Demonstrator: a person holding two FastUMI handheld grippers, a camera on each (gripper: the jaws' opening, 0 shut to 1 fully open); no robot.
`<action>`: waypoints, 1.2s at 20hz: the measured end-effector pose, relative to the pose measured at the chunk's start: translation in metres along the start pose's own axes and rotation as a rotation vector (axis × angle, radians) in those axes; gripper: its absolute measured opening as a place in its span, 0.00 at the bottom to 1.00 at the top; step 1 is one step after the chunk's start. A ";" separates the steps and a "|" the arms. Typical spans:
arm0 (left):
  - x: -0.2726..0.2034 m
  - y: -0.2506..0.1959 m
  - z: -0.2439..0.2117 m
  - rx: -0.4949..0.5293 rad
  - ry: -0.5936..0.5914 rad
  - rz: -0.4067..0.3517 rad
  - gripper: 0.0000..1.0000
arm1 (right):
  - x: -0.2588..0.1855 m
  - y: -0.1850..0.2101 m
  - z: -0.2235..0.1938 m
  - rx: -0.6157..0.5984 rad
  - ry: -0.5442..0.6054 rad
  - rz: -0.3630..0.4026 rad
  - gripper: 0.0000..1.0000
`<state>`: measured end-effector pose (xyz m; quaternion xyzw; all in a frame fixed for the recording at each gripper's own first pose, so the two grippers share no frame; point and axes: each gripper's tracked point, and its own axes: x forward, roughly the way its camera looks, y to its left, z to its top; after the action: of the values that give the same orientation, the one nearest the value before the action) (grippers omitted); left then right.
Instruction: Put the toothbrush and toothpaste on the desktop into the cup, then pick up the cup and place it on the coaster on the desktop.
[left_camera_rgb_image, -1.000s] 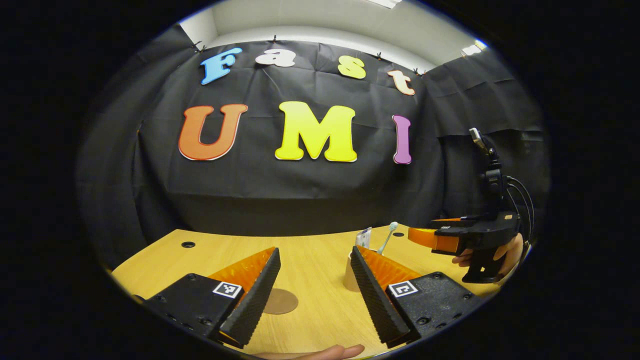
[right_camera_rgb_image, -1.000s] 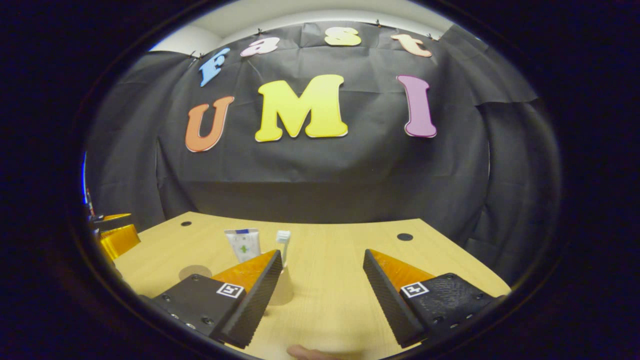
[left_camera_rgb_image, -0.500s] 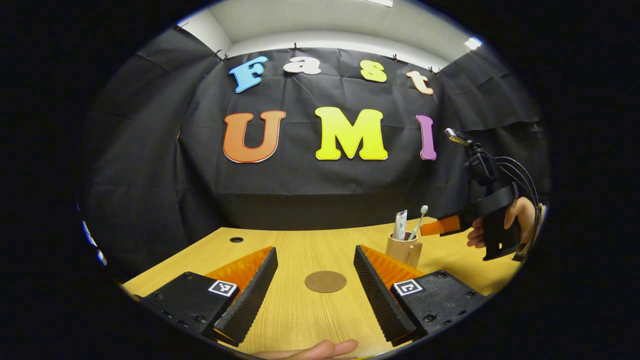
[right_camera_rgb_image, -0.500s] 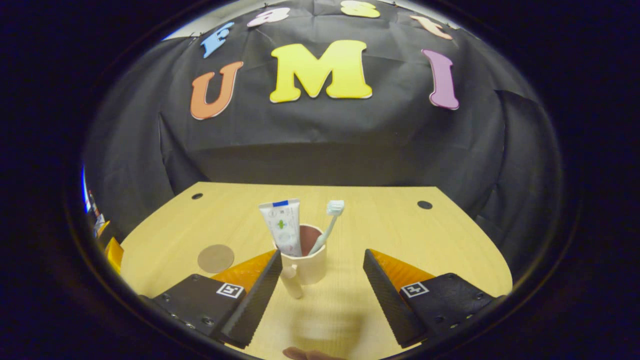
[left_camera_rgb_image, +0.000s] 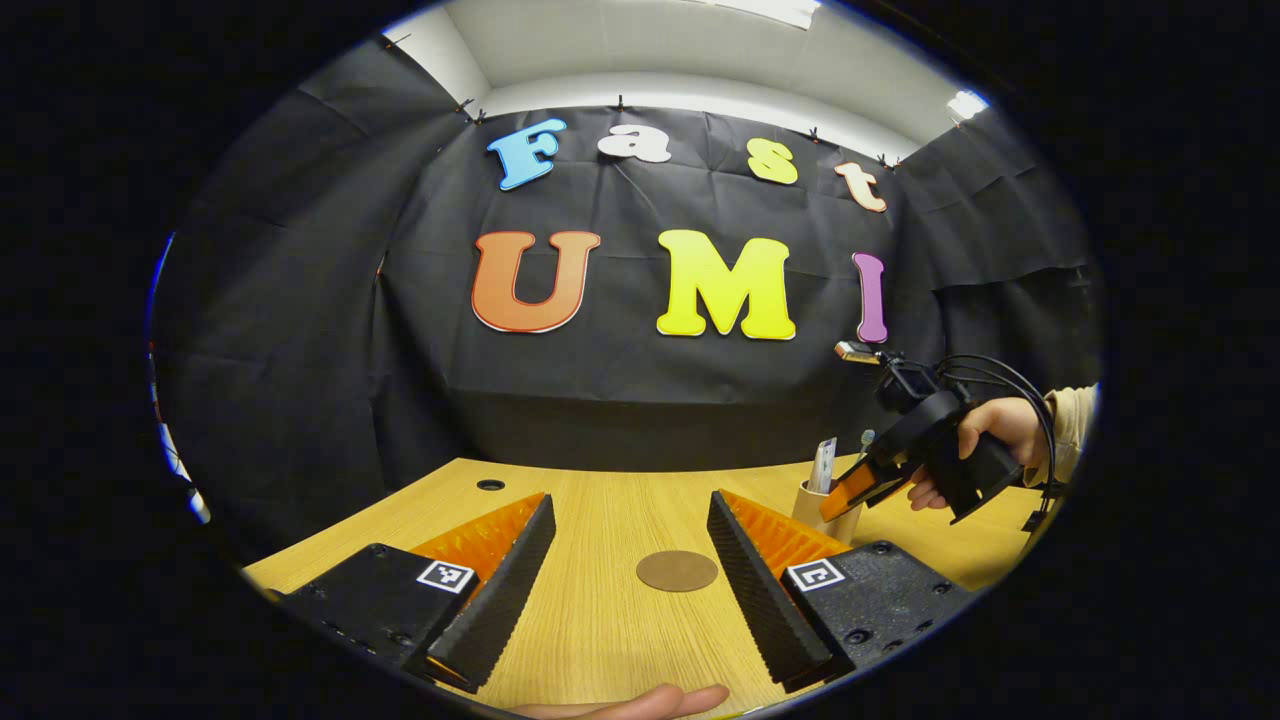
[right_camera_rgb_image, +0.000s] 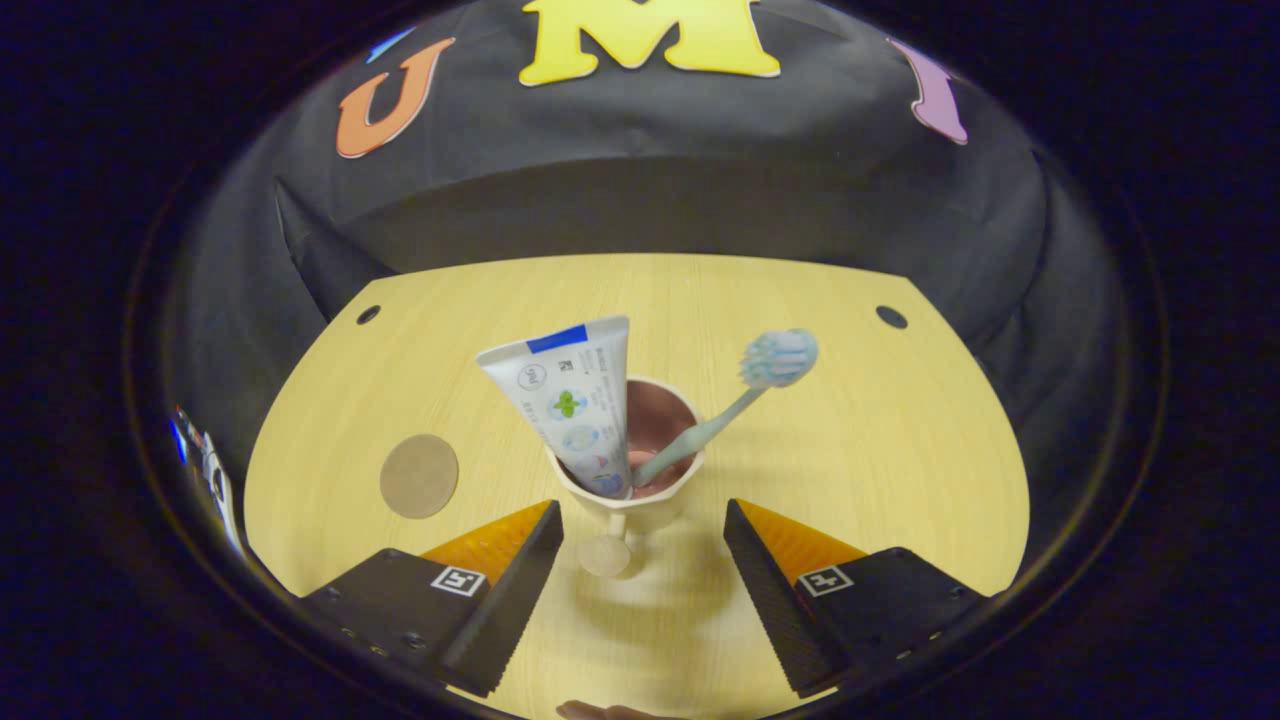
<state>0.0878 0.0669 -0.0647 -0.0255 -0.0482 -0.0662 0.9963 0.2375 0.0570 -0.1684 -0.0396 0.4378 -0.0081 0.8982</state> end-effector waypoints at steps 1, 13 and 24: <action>0.002 -0.001 -0.001 -0.003 0.003 -0.009 0.98 | 0.006 -0.003 0.003 0.004 0.010 -0.018 0.96; 0.010 0.006 -0.022 -0.028 0.049 -0.045 0.98 | 0.045 0.008 -0.009 0.035 0.280 -0.055 0.76; 0.016 0.008 -0.041 -0.097 0.089 -0.058 0.97 | 0.039 0.009 -0.010 0.013 0.293 -0.070 0.58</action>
<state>0.1080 0.0706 -0.1044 -0.0692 -0.0013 -0.0985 0.9927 0.2538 0.0631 -0.2060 -0.0474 0.5626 -0.0477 0.8240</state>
